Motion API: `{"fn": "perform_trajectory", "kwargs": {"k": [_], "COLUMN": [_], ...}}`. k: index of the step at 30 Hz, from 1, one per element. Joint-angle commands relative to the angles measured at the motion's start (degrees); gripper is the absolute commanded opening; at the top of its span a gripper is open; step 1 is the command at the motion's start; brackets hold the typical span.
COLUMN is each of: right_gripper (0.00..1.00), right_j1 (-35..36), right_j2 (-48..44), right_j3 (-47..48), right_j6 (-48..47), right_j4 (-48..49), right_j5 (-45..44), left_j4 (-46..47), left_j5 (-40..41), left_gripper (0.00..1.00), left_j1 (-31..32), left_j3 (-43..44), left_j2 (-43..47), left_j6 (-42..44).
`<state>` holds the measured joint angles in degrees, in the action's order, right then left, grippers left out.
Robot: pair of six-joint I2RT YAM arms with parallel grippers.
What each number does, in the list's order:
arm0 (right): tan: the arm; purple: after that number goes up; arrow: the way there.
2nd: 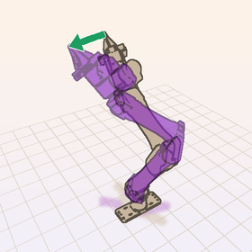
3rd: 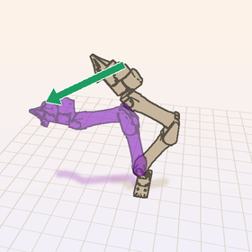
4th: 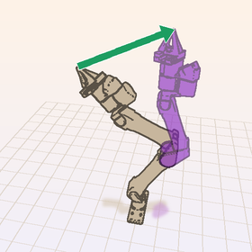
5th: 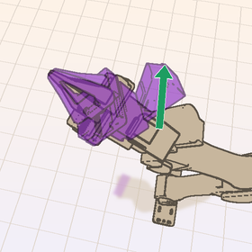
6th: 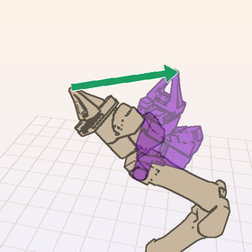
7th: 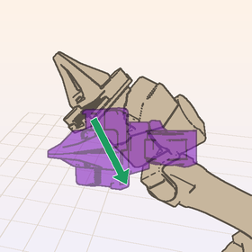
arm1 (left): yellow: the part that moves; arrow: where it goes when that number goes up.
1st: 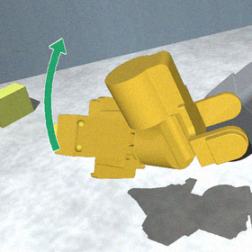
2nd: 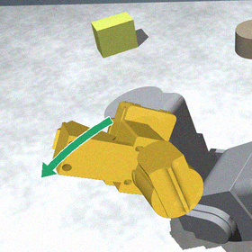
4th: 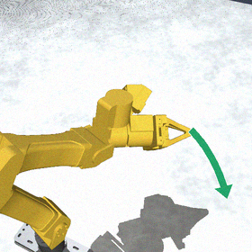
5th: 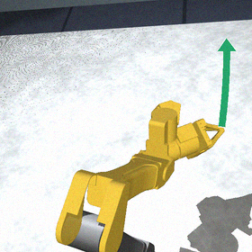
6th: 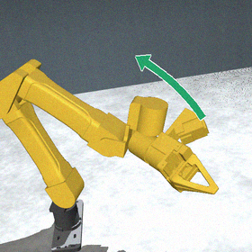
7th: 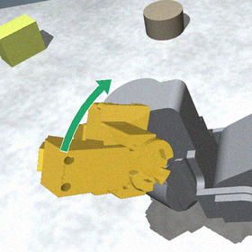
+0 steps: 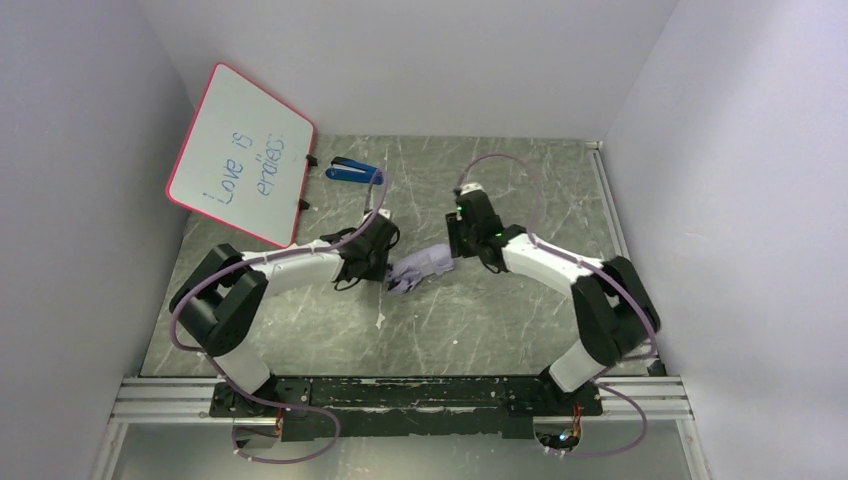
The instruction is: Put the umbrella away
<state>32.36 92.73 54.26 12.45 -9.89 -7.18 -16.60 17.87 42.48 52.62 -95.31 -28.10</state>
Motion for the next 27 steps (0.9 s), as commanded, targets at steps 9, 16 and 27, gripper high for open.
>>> {"fn": "perform_trajectory", "kwargs": {"k": [9, 16, 27], "right_gripper": [0.65, 1.00, 1.00], "right_j1": [-5.20, -5.22, -5.18], "right_j2": [-21.69, -28.60, -45.04], "right_j3": [-6.84, -6.58, -8.13], "right_j6": [6.26, 6.38, 4.71], "right_j4": [-3.26, -7.58, -6.89], "right_j5": [-20.78, -18.16, -13.11], "left_j4": [-0.61, -2.68, -6.20], "left_j5": [5.75, 8.67, 11.75], "left_gripper": [0.64, 0.67, 0.93], "left_j1": [-6.66, -7.32, -7.32], "left_j3": [4.26, 1.77, -5.56], "left_j2": [15.31, 30.71, 55.04], "left_j6": [7.55, 11.66, 8.38]}}
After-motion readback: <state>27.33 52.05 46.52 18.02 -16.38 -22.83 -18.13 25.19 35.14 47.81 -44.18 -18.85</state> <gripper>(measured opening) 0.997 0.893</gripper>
